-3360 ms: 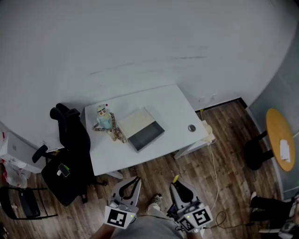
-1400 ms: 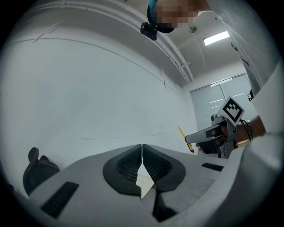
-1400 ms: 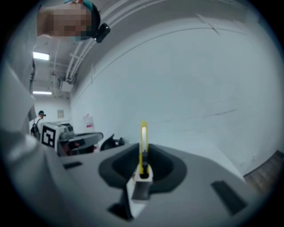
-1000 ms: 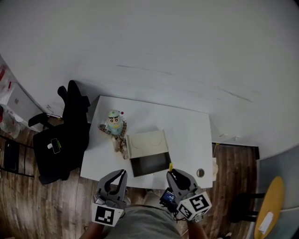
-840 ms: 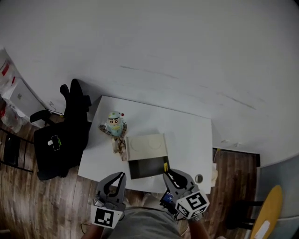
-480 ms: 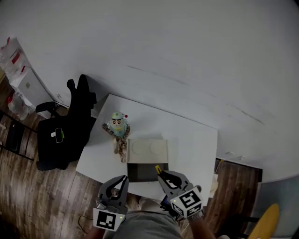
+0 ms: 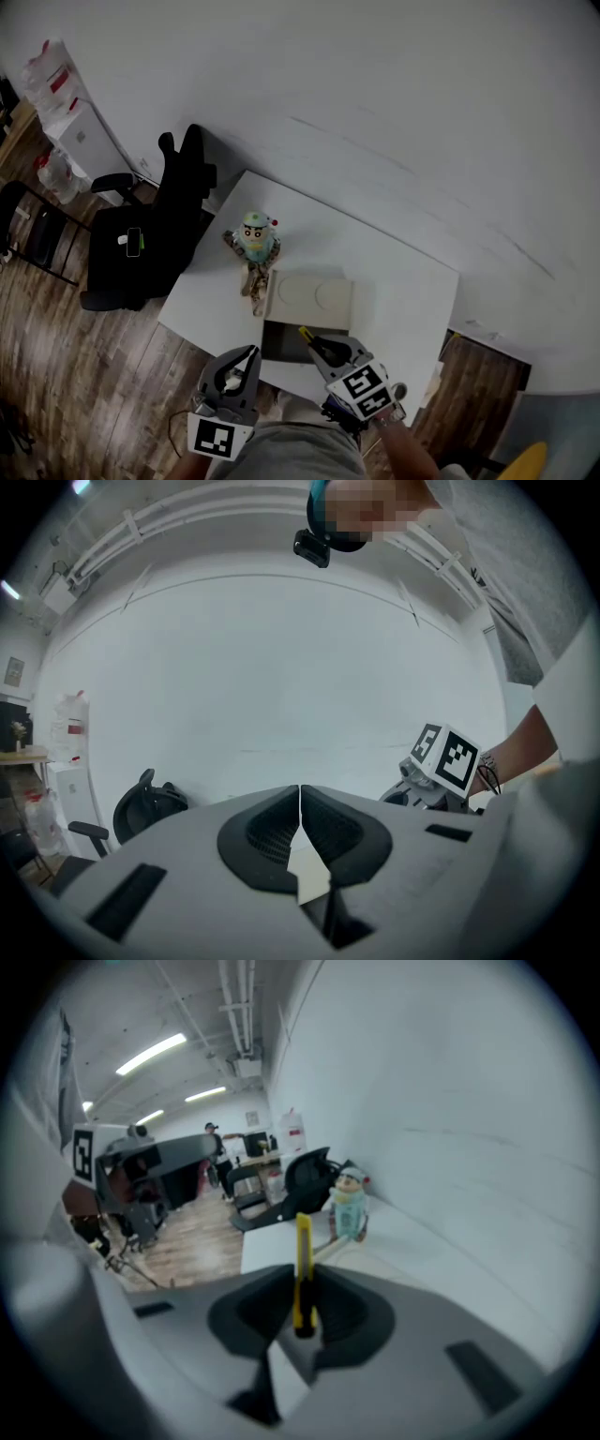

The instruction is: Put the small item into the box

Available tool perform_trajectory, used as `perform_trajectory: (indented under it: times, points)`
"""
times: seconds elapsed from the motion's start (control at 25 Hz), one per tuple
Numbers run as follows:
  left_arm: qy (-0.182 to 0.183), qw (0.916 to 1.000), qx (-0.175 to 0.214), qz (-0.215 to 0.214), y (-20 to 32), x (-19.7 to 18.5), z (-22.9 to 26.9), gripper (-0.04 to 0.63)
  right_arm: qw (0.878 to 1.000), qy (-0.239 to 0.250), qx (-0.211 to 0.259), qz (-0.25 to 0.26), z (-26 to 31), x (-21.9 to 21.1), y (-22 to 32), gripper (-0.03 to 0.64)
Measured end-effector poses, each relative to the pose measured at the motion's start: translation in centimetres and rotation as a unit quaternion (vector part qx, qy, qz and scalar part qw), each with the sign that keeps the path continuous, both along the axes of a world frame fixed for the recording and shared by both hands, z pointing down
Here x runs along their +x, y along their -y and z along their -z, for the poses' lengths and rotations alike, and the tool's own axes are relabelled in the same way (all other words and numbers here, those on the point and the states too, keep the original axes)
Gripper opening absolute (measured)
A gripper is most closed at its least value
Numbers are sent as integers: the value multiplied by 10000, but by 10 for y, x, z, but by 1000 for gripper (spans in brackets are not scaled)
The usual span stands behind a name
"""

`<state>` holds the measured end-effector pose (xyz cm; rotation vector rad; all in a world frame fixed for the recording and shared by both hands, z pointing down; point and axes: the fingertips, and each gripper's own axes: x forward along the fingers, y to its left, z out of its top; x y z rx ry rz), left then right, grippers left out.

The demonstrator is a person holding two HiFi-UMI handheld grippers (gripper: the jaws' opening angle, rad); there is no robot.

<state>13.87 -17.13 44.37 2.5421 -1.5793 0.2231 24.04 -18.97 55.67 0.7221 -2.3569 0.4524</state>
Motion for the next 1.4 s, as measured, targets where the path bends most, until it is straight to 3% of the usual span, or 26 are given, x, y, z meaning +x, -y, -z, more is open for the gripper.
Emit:
perform_trajectory:
  times: [0.28, 0.6, 0.88, 1.4]
  points:
    - [284, 9995, 146, 77, 3, 0, 1, 37, 9967, -423, -481, 495, -48, -11, -7, 84]
    - [216, 9993, -52, 304, -5, -1, -6, 37, 9868, -1008, -881, 915, -98, -19, -22, 84]
    - [237, 9992, 120, 309, -10, 8, -4, 37, 9798, -1333, -1085, 1019, -127, -16, -23, 84]
    - [138, 9978, 59, 644, -21, 1, -9, 37, 9632, -2037, -1469, 961, -181, -2, -26, 84]
